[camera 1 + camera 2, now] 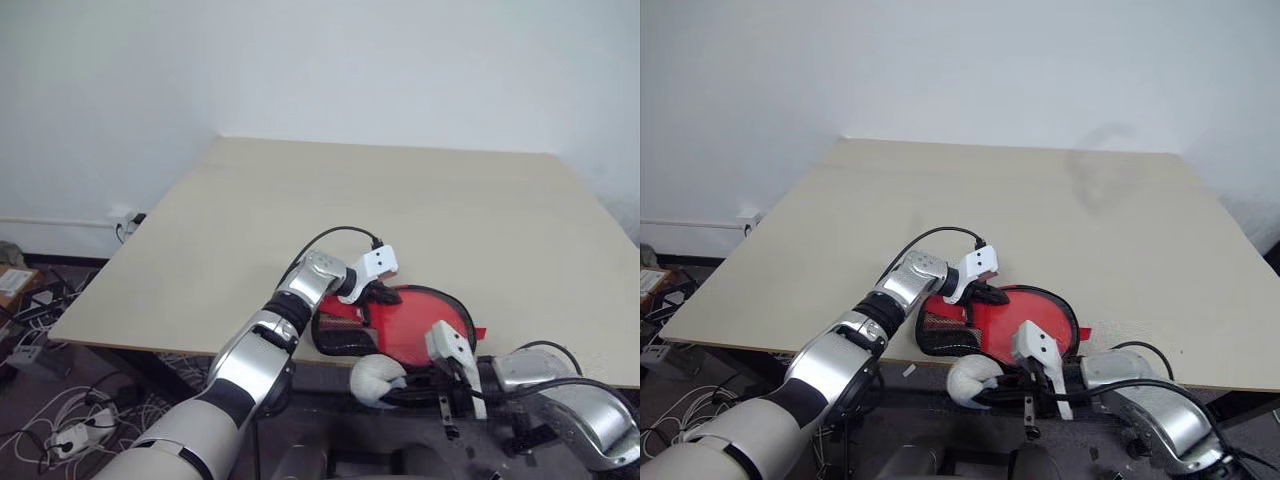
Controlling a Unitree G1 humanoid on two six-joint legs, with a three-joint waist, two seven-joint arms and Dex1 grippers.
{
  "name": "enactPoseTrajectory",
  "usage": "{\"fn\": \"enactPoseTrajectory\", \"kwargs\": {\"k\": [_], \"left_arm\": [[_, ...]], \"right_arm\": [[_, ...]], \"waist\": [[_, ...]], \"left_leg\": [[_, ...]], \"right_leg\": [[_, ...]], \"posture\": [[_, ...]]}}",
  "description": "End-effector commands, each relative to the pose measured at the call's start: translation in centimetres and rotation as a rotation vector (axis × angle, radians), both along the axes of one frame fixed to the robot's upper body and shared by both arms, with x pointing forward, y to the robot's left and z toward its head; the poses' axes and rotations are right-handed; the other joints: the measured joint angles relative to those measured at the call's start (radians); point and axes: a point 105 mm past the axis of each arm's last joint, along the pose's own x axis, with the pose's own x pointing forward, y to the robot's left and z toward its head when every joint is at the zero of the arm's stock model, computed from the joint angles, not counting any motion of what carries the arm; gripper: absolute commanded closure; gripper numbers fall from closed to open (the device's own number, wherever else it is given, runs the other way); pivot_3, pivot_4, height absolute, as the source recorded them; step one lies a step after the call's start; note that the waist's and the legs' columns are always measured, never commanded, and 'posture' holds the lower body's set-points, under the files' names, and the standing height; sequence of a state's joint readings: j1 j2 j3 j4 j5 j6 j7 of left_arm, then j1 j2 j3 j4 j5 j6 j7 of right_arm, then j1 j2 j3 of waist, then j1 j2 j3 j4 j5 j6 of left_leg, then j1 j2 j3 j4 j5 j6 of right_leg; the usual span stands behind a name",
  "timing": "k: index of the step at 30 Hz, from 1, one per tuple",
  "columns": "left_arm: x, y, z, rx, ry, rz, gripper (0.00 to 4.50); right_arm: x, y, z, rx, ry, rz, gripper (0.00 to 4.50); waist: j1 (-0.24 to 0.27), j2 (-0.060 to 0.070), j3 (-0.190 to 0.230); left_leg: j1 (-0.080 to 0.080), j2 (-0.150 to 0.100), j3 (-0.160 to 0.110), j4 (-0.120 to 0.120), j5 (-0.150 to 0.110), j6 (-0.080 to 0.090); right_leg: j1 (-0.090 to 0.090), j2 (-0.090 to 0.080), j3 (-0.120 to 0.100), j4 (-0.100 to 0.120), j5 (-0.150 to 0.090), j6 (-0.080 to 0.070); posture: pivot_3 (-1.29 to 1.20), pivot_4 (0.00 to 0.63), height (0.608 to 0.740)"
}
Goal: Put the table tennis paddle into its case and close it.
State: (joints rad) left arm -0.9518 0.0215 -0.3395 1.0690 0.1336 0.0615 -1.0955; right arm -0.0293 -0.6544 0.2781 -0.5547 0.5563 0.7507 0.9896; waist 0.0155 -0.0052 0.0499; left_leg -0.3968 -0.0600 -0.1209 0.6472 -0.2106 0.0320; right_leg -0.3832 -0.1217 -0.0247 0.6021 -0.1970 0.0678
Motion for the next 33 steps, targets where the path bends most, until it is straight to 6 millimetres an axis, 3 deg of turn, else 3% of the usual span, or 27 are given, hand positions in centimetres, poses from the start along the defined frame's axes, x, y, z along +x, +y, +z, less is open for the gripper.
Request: {"fn": "enactPoseTrajectory", "kwargs": {"k": [1,7,15,22,33], "left_arm": [[-2.1,1.3,-4.3,0.153,0.111,-0.020,4.50],[-1.8,1.3,-4.1,0.156,0.103,-0.019,4.50],[-1.5,1.3,-3.8,0.155,0.092,-0.011,4.50],[-1.3,1.4,-3.7,0.155,0.087,-0.004,4.50],[-1.0,1.3,-3.5,0.153,0.076,0.003,4.50]], "right_arm": [[0.6,2.3,0.7,0.047,-0.012,0.032,4.48],[1.7,5.1,1.1,0.080,-0.021,0.049,4.48],[5.4,9.1,0.3,0.101,-0.063,-0.076,4.48],[7.3,9.8,0.1,0.115,-0.095,-0.168,4.48],[7.4,11.5,0.7,0.172,-0.057,-0.171,4.48]], "waist": [[0.000,0.000,0.000],[0.001,0.001,-0.002],[-0.001,0.000,-0.007],[-0.007,0.001,-0.010],[-0.014,0.004,-0.012]], "left_leg": [[0.000,0.000,0.000,0.000,0.000,0.000],[0.000,-0.001,0.000,-0.001,0.000,0.000],[0.002,0.000,0.000,-0.003,0.000,0.000],[0.003,0.000,0.000,-0.003,0.000,0.000],[0.003,0.002,-0.002,-0.009,0.000,0.000]], "right_leg": [[0.000,0.000,0.000,0.000,0.000,0.000],[-0.002,0.000,0.000,0.000,0.000,0.000],[-0.004,0.002,0.002,0.005,0.001,0.002],[-0.006,0.004,0.004,0.008,0.001,0.003],[-0.007,0.005,0.004,0.009,0.000,0.001]], "posture": [[0.00,0.000,0.740],[0.00,0.000,0.740],[0.00,0.000,0.740],[0.00,0.000,0.740],[0.00,0.000,0.740]]}}
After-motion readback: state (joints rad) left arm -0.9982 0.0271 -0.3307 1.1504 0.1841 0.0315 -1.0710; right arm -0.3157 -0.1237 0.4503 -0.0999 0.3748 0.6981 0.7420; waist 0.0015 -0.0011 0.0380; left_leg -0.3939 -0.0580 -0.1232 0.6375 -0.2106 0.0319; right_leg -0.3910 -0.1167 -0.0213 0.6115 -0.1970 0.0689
